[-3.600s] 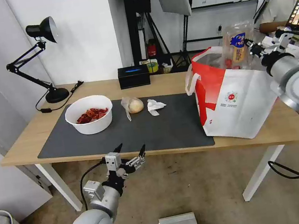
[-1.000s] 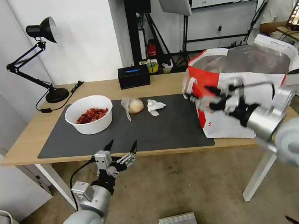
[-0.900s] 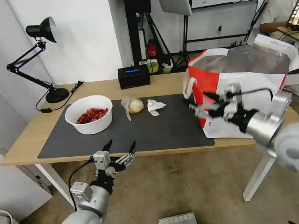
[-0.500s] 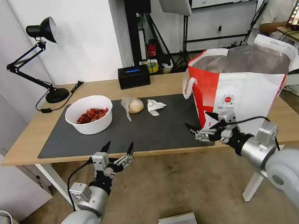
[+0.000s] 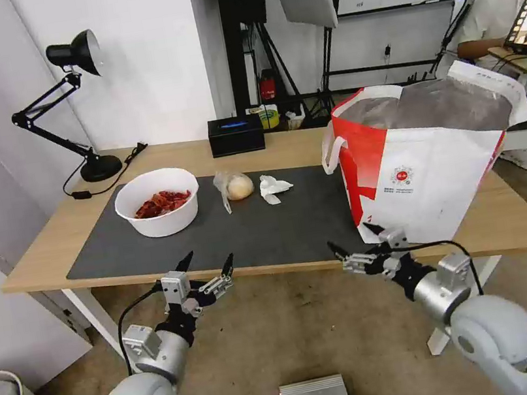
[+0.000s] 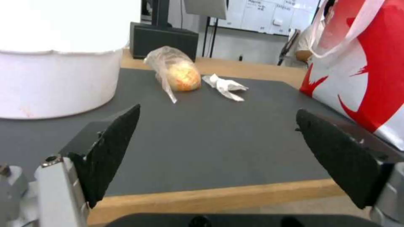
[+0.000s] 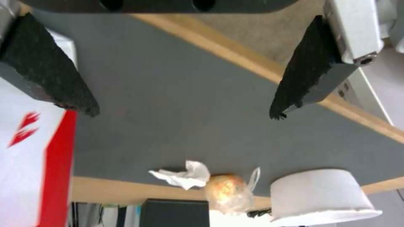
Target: Pick up the trash from the table and place it into the takeout bag.
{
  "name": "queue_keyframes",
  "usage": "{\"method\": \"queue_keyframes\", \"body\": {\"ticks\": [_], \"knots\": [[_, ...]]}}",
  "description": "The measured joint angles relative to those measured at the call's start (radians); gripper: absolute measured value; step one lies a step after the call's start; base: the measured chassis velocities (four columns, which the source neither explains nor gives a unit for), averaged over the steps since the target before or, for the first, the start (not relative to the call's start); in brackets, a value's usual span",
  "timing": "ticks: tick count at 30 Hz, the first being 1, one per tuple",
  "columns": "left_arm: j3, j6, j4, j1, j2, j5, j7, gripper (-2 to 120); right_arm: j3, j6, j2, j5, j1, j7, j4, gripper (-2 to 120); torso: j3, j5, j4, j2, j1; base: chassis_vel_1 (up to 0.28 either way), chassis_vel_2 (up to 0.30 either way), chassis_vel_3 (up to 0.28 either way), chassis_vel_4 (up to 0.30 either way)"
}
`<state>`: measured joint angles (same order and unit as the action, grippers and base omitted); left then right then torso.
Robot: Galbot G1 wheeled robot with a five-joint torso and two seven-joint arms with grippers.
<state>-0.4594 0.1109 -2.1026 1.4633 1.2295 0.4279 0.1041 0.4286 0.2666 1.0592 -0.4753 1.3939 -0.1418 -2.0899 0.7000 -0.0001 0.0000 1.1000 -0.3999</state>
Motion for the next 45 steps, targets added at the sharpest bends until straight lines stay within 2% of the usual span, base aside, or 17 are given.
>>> {"method": "queue_keyframes", "body": {"ticks": [27,45], "knots": [[-0.007,-0.004,0.011,-0.005,-0.005,-0.001,0.005,100,-0.055,-0.056,0.092,0.035,0.061,0.100,-0.010,100,0.000,0.0000,0.0000,0.000,0.000,0.000,0.000,0.000,0.000],[-0.013,0.001,0.010,-0.007,-0.011,-0.001,-0.001,100,-0.076,-0.051,0.107,0.033,0.030,0.110,0.004,100,0.000,0.0000,0.0000,0.000,0.000,0.000,0.000,0.000,0.000]]}}
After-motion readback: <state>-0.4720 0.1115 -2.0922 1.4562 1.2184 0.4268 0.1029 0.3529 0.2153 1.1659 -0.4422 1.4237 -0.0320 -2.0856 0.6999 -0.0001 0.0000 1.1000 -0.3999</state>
